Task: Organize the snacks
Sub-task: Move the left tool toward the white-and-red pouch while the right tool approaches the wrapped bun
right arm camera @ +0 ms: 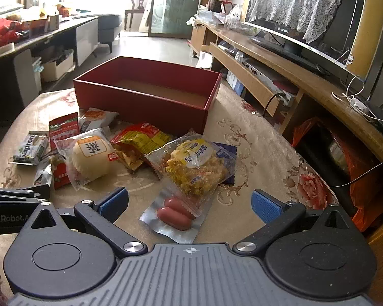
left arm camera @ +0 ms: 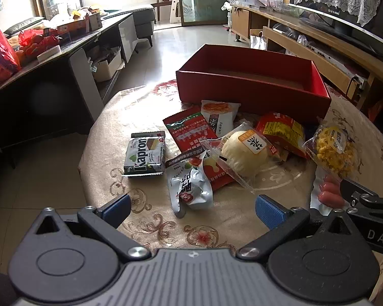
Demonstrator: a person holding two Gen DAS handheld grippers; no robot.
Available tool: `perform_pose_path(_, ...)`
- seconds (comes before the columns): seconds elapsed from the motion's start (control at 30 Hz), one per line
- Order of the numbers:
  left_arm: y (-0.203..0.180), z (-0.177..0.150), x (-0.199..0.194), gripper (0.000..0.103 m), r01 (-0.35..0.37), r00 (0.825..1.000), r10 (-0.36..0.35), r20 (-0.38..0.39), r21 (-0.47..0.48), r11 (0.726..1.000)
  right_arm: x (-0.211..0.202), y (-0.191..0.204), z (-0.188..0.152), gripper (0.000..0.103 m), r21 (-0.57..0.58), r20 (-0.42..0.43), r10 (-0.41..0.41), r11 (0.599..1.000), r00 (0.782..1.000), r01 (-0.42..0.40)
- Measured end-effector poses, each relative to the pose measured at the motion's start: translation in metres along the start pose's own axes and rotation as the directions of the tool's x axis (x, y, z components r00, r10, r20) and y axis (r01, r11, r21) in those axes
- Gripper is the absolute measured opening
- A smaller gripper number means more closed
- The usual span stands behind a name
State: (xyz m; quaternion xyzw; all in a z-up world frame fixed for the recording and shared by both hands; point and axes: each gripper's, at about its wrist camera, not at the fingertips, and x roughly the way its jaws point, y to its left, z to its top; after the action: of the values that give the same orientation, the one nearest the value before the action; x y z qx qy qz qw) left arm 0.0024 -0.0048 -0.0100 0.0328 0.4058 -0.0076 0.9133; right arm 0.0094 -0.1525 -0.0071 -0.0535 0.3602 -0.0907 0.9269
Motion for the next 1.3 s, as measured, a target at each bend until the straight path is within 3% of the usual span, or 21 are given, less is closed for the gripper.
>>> perform_pose_path(0.8,0.0,-0.003,0.003,0.103,0.002,1.0,-0.002,-0.02,0.005,1.0,0.005,-0.001,-0.002,0.103,0.009,-0.034,0.013,1.0,0.999,-0.013)
perform_pose_path(1.3,0.014,-0.006,0.029,0.099,-0.003,0.994,-0.004,-0.109,-0.065,0.998,0.026,0.013,-0.002,0.103,-0.002,-0.096,0.038,0.999,0.995,-0.038)
